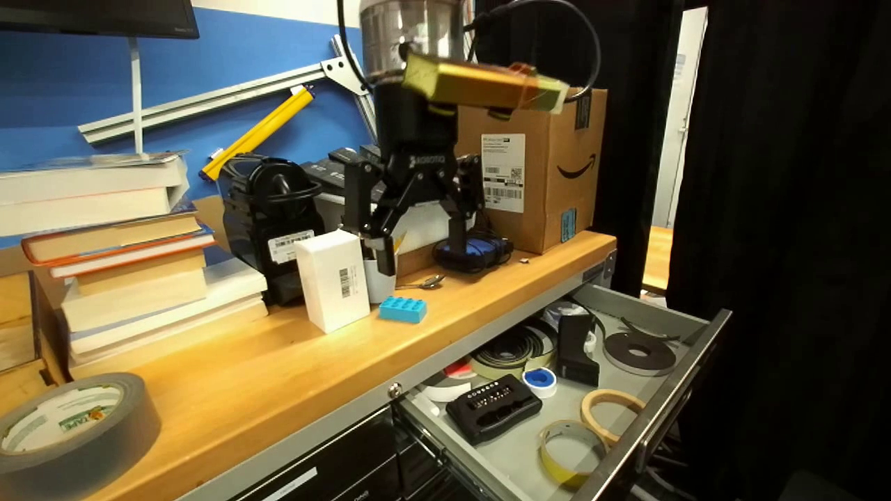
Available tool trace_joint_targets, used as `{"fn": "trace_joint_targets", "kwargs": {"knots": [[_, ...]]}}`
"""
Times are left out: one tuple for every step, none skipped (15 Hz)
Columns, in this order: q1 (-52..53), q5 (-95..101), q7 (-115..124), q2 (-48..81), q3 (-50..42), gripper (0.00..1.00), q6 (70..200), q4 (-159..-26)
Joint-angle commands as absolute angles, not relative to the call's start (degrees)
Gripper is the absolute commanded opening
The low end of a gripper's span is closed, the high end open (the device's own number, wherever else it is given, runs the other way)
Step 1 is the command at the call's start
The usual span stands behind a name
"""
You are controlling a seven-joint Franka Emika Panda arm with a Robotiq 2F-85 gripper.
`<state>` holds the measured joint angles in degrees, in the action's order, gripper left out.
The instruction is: Put the blue object inside the drawer and close it
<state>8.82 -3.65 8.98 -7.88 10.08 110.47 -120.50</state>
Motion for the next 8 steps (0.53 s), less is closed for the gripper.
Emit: {"fn": "trace_joint_targets", "kwargs": {"knots": [[8.31,2.43,14.69,2.8,10.24,1.0,111.73,-111.03],[8.39,4.06,16.0,4.74,9.69,1.0,112.05,-109.72],[8.64,5.18,17.0,6.5,9.25,1.0,111.62,-108.17],[8.63,5.61,17.17,8.2,8.64,1.0,111.91,-107.16],[8.69,5.84,17.15,9.64,8.16,1.0,111.65,-106.01],[8.58,5.32,16.4,10.9,7.66,1.0,112.04,-105.54],[8.62,5.18,16.4,11.95,7.2,1.0,112.46,-104.99],[8.6,4.77,16.07,12.92,6.81,1.0,113.22,-104.81]]}}
